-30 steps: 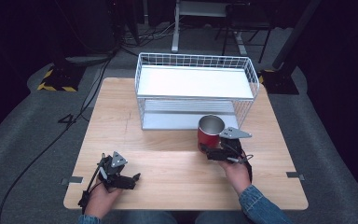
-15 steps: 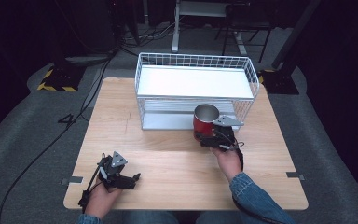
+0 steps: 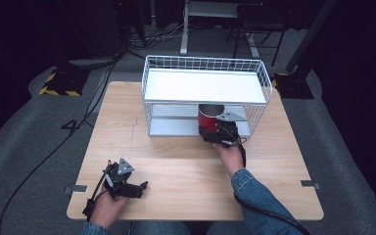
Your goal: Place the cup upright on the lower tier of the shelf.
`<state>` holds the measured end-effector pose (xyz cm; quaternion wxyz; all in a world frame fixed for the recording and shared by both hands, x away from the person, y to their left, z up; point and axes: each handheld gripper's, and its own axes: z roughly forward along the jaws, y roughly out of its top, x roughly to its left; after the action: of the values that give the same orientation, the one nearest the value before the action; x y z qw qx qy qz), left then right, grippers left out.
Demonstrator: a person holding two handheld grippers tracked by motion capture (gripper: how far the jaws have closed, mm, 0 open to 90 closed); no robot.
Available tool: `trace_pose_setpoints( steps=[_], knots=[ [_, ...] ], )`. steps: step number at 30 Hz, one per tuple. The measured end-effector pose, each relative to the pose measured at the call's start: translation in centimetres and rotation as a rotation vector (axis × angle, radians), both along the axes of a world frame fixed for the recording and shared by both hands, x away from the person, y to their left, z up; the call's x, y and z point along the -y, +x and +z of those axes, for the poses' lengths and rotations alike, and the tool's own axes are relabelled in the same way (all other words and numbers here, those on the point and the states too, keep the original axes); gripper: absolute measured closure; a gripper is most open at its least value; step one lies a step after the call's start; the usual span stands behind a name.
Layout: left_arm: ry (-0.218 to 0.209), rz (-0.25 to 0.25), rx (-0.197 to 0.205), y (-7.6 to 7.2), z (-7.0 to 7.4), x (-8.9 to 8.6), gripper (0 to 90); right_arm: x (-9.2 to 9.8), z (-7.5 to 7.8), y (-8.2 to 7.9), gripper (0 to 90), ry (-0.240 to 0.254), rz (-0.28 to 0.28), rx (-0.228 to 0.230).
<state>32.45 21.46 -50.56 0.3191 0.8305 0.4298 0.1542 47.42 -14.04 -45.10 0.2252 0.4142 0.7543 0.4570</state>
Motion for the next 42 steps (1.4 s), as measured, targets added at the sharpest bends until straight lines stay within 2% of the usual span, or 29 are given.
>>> trace_pose_setpoints(
  steps=[11, 19, 30, 35, 42],
  knots=[
    [-0.005, 0.0, -0.005, 0.1, 0.0, 0.0, 0.1, -1.5, -1.0, 1.9, 16.6, 0.006, -0.047, 0.042],
    [-0.005, -0.001, -0.007, 0.1, 0.0, 0.0, 0.1, -1.8, -1.7, 2.8, 16.6, 0.015, -0.083, 0.065],
    [0.008, -0.015, 0.004, 0.2, 0.0, -0.1, 0.2, -2.5, -2.6, 4.2, 16.6, 0.013, -0.12, 0.06],
    [0.005, -0.013, 0.0, 0.3, 0.0, -0.1, 0.2, -2.6, -2.8, 4.8, 16.5, -0.003, -0.12, 0.073],
    [0.001, -0.011, 0.0, 0.3, 0.0, -0.1, 0.2, -2.7, -3.1, 5.2, 16.4, 0.001, -0.123, 0.069]
  ],
)
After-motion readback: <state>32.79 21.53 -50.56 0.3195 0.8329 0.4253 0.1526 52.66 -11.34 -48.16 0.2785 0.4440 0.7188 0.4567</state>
